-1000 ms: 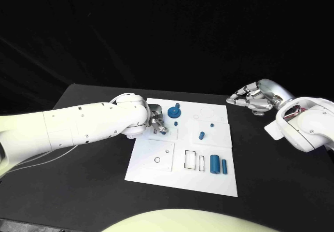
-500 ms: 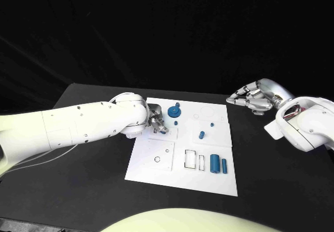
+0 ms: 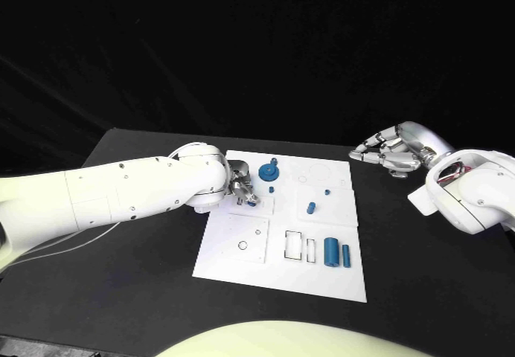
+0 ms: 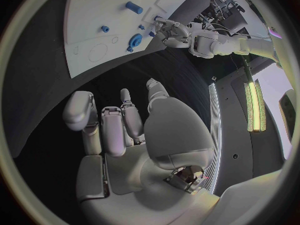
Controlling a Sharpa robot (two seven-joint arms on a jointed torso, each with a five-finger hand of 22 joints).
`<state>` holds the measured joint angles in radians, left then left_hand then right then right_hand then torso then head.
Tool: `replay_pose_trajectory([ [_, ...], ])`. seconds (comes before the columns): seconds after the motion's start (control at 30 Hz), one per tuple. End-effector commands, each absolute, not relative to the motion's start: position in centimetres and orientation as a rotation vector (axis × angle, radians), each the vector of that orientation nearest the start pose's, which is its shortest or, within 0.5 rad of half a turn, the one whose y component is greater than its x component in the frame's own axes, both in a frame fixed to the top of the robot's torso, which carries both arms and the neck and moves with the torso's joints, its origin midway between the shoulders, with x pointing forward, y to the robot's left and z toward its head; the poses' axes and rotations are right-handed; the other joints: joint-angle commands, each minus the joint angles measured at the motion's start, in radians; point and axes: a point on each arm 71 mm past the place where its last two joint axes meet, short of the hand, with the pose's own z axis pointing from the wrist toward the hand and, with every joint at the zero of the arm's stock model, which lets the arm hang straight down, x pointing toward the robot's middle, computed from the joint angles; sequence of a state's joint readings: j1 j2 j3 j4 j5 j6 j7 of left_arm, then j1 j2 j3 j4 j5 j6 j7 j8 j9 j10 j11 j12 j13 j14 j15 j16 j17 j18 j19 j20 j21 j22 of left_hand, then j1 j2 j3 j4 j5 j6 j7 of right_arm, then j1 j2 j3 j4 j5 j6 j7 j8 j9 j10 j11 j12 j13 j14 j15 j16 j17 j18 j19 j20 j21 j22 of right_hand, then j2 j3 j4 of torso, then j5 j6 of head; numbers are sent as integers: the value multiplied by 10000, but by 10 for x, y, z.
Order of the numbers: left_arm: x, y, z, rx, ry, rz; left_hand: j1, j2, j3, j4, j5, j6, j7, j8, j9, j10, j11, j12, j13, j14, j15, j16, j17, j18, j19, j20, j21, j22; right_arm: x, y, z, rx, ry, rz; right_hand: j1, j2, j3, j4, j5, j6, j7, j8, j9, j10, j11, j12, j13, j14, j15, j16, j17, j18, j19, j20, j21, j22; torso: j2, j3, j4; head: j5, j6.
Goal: Assemble the parts on the task board
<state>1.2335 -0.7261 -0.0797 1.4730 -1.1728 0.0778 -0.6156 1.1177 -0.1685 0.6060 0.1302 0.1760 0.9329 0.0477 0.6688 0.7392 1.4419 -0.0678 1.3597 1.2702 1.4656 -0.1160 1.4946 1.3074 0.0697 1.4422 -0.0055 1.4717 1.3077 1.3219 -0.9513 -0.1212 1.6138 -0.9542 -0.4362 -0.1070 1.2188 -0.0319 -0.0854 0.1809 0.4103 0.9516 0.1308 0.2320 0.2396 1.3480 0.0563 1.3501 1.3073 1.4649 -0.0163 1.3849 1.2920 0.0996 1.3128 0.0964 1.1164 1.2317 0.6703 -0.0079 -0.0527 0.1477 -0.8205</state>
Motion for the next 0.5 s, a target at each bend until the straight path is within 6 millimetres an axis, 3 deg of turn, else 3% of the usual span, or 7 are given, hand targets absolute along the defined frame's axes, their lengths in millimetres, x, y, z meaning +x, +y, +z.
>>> replay_pose_trajectory([
  [0.03, 486, 184, -228, -1053, 22854, -2544, -32, 87, 95, -114, 18, 627, -556, 44, 44, 65, -43, 51, 13, 753, -52, -1, 1482, -197, 46, 0, 54, 312, 482, -238, -152, 3466, 16597, 7969, -30, 86, -11, 33, 37, -14, -11, 47, 11, 11, -65, 0, 19, 426, -60, -35, -9, 73, -10, -91, -35, -9, 2, 0, -2, 13, 11],
  [0.5, 487, 182, -229, -948, 22967, -2485, -245, 140, -201, 147, 6, 665, -564, 71, 11, 84, -50, 75, 52, 754, -57, -1, 1486, -207, 71, -10, 68, 358, 481, -239, -151, 3476, 16597, 7969, -23, 84, -40, 53, 46, -6, -20, 87, 27, -5, -73, -15, -2, 421, -66, -58, -32, 80, -21, -96, -75, -32, 0, 11, -4, -11, -10],
])
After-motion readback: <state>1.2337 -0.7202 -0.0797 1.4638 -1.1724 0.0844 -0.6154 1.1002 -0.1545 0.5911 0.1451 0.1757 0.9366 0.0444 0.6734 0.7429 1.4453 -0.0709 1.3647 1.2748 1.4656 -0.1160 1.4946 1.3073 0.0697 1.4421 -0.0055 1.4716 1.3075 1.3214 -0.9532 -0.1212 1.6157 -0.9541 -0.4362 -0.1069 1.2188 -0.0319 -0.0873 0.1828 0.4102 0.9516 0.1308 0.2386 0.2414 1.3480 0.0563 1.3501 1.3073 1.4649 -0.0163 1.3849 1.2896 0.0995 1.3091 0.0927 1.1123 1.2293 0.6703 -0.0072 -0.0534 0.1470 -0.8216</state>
